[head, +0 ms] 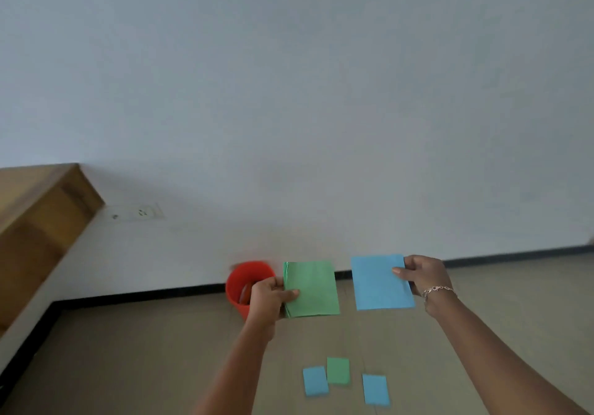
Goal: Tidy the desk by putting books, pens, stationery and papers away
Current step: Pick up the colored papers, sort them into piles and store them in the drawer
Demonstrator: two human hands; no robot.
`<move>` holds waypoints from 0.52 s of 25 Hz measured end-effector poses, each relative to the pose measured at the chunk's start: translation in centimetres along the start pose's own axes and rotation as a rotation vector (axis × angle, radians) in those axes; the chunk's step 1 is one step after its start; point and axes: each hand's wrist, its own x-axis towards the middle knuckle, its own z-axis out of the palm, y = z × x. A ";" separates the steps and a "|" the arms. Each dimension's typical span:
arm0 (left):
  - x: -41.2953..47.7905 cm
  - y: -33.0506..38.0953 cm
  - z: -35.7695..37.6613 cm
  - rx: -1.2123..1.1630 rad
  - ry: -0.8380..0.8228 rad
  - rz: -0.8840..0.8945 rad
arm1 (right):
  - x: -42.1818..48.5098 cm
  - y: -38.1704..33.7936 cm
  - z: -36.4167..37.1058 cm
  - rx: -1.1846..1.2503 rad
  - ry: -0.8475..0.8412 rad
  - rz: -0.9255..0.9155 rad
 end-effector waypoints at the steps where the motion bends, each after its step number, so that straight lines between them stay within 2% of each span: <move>1: -0.8 0.8 -0.5 -0.026 0.019 0.022 | -0.3 -1.1 0.2 0.004 -0.026 -0.022; 6: -5.9 2.3 -4.6 -0.102 0.172 0.075 | -2.1 -4.6 3.4 -0.003 -0.178 -0.117; 13: -15.0 0.1 -13.4 -0.225 0.475 0.103 | -7.5 -6.7 13.0 -0.047 -0.474 -0.180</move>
